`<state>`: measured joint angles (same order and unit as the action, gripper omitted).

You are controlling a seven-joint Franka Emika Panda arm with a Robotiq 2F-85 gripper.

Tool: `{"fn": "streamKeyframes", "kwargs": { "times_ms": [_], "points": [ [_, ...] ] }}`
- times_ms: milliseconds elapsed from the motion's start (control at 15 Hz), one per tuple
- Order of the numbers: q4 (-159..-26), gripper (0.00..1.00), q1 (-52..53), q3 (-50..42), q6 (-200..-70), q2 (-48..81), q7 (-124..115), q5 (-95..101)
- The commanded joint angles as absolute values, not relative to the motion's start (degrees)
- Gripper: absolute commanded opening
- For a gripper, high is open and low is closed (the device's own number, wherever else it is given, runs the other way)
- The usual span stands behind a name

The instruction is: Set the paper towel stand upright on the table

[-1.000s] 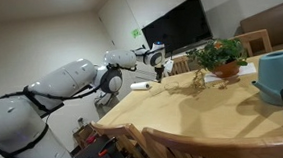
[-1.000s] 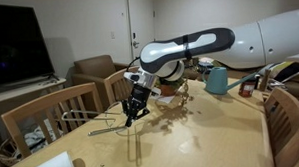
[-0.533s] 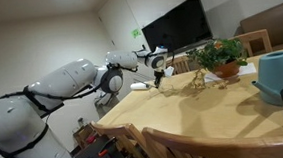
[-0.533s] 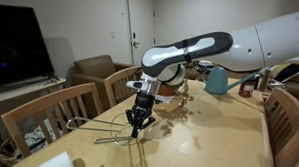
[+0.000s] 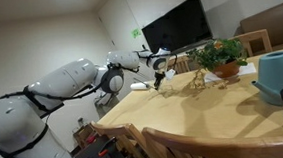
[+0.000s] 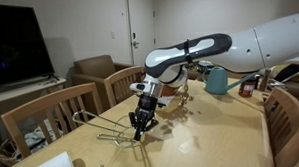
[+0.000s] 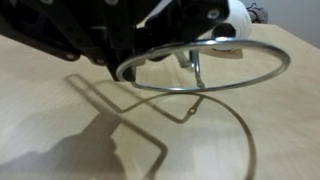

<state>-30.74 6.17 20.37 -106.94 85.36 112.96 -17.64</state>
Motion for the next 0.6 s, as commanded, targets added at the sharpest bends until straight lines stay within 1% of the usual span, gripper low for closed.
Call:
{"fn": "streamKeyframes", "kwargs": {
  "times_ms": [0,400,467,533],
  "points": [
    [-31.05,0.02,6.15,18.93,-105.68,85.35,108.94,-18.92],
    [-31.63,0.02,5.84,18.79,-104.94,85.35,105.87,-19.22],
    [-31.66,0.31,5.81,18.77,-104.66,85.35,105.92,-19.14],
    [-31.67,0.32,5.83,18.63,-104.56,85.35,105.44,-19.09]
  ]
}}
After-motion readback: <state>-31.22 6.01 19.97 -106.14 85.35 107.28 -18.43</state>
